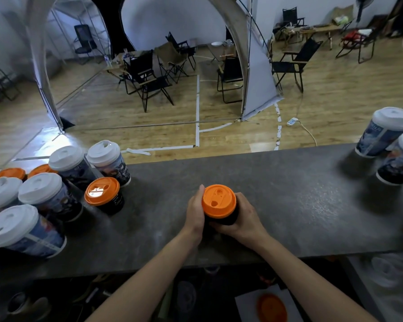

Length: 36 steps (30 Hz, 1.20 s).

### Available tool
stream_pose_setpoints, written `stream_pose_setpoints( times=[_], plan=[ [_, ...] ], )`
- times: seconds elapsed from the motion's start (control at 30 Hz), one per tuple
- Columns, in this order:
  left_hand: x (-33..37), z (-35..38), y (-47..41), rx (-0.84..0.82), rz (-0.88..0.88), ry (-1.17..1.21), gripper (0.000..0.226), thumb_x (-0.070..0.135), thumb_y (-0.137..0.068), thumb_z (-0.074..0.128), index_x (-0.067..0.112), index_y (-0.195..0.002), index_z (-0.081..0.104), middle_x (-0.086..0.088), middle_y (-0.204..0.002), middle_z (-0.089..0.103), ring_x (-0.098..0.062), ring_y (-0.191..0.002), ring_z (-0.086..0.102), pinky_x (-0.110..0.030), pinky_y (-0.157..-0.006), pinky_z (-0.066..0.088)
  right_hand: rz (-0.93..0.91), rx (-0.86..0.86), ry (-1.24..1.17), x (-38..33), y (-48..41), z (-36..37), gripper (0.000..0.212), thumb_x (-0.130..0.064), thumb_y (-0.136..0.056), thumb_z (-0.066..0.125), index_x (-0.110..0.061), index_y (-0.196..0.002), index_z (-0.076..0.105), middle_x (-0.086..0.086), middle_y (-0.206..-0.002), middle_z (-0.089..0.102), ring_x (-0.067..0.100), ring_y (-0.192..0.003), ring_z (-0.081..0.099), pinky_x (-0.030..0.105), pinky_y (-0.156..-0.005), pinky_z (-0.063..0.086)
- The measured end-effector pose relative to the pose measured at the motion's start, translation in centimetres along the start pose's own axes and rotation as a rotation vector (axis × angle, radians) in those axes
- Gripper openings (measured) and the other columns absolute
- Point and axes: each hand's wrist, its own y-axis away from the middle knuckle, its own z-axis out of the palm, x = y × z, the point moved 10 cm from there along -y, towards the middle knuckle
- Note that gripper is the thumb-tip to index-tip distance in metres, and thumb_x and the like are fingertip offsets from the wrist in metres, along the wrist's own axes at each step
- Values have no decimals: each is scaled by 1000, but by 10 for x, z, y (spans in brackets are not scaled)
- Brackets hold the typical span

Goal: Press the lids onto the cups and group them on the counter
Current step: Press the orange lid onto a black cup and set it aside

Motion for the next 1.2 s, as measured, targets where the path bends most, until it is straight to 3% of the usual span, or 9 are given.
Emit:
stream_pose_setpoints(
  times=[0.07, 0.23, 0.43, 0.63, 0.8, 0.9, 0.97, 1.13, 1.2],
  plan=[
    [8, 1, -3, -64, 4, -24, 55, 36, -111, 30, 9, -106, 78, -8, -103, 79, -20, -103, 72, -32, -98, 51, -31, -32, 9, -2, 1, 2, 77, -54, -59, 86, -26, -124, 56, -12, -116, 61, 7, -110, 60, 38, -95, 52],
    [5, -2, 8, 101, 50, -33, 54, 38, -111, 29, 14, -93, 74, 1, -91, 74, -9, -88, 68, -19, -77, 47, 1, -10, -29, -3, 2, 3, 92, -70, -51, 86, -31, -126, 50, -15, -121, 57, -2, -113, 57, 17, -92, 46],
    [8, 2, -4, -75, 15, -33, 58, 38, -110, 30, 5, -106, 77, -10, -103, 78, -21, -102, 73, -26, -92, 53, -24, -44, 3, -2, 1, 2, 77, -58, -58, 84, -38, -124, 51, -19, -117, 58, 5, -113, 58, 37, -99, 50],
    [0, 0, 9, 107, 86, -13, 55, 37, -111, 31, 13, -80, 70, 7, -74, 73, 3, -70, 67, -10, -68, 48, 2, -38, -20, 1, 2, 6, 90, -66, -55, 84, -32, -131, 50, -14, -123, 57, 3, -117, 57, 29, -98, 49],
    [5, 10, -4, -97, -29, -58, 59, 36, -111, 29, 1, -106, 77, -10, -103, 78, -17, -100, 73, -21, -87, 52, -18, -65, -27, 4, 1, 5, 87, -50, -58, 87, -38, -136, 49, -9, -130, 61, 9, -125, 56, 41, -105, 49],
    [5, 6, -4, -16, 41, -12, 53, 30, -111, 30, 12, -98, 78, 3, -91, 79, -4, -88, 73, -10, -75, 50, -21, -41, -33, -1, 2, 5, 89, -60, -57, 89, -36, -133, 50, -14, -126, 59, 2, -120, 57, 26, -100, 48],
    [-1, 2, 5, 102, 30, 25, 51, 36, -110, 34, 15, -86, 75, 6, -82, 76, -2, -78, 70, -15, -72, 49, 3, -15, -38, 0, 1, 4, 89, -68, -53, 86, -34, -127, 51, -16, -121, 58, -1, -114, 57, 20, -94, 48],
    [1, 15, -2, -58, -49, 25, 57, 38, -110, 30, 6, -108, 77, -12, -106, 78, -20, -103, 73, -27, -91, 53, -17, -18, -47, 4, 0, 1, 82, -52, -56, 85, -51, -128, 47, -8, -127, 63, 6, -121, 59, 37, -103, 51],
    [5, 13, -8, -72, 1, 1, 55, 32, -111, 29, 4, -110, 77, -12, -107, 78, -20, -104, 73, -24, -90, 53, -39, -20, -31, 2, 1, 3, 83, -53, -58, 86, -54, -130, 44, -9, -129, 61, 6, -123, 57, 32, -104, 49]
  ],
)
